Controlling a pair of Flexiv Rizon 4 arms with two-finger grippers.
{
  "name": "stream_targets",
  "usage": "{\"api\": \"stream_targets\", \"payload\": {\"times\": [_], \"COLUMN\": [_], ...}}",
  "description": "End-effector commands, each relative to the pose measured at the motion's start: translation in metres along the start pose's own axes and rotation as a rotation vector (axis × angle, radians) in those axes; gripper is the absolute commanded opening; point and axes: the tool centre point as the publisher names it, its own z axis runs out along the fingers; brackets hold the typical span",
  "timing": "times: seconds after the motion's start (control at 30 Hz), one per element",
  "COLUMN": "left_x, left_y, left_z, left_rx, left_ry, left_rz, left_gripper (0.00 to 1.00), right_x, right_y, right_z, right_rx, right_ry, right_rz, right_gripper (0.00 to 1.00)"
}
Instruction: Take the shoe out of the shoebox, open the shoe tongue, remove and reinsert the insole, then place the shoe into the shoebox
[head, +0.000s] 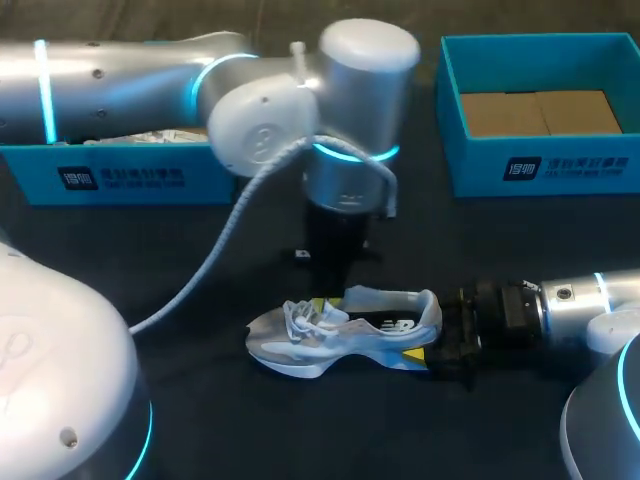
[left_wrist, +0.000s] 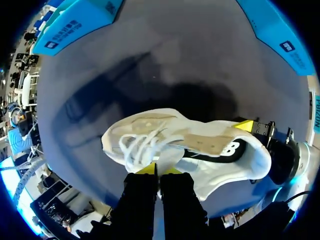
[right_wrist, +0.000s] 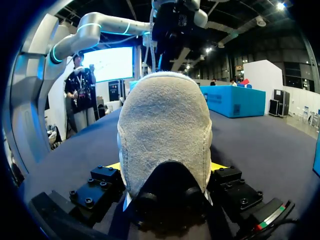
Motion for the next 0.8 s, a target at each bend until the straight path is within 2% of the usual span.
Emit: {"api": "stream_targets", "payload": {"times": [0.03, 0.2, 0.33, 0.6, 0.8], "left_x": [-0.034, -0.044, -0.048, -0.063, -0.076], "left_y": [-0.013, -0.016, -0.015, -0.005, -0.009], "left_z": [-0.002, -0.007, -0.005, -0.003, 0.002], "left_rx": [-0.068, -0.094, -0.111, -0.062, -0.062], "left_ry": [0.346, 0.464, 0.512, 0.615, 0.694], "left_rz": [0.028, 0.095, 0.155, 0.224, 0.231], "left_gripper": [0.00, 0.00, 0.00, 0.00, 0.00], "right_x": [0.000, 0.000, 0.000, 0.000, 0.000], "right_y": [-0.001, -0.001, -0.001, -0.001, -0.001], "right_z": [0.001, 0.001, 0.001, 0.001, 0.001], "right_rx": [0.003, 0.003, 0.003, 0.003, 0.003], "right_ry": [-0.002, -0.002, -0.002, -0.002, -0.002], "right_rz": [0.001, 0.001, 0.001, 0.001, 0.001], "right_gripper": [0.00, 0.00, 0.00, 0.00, 0.00]}}
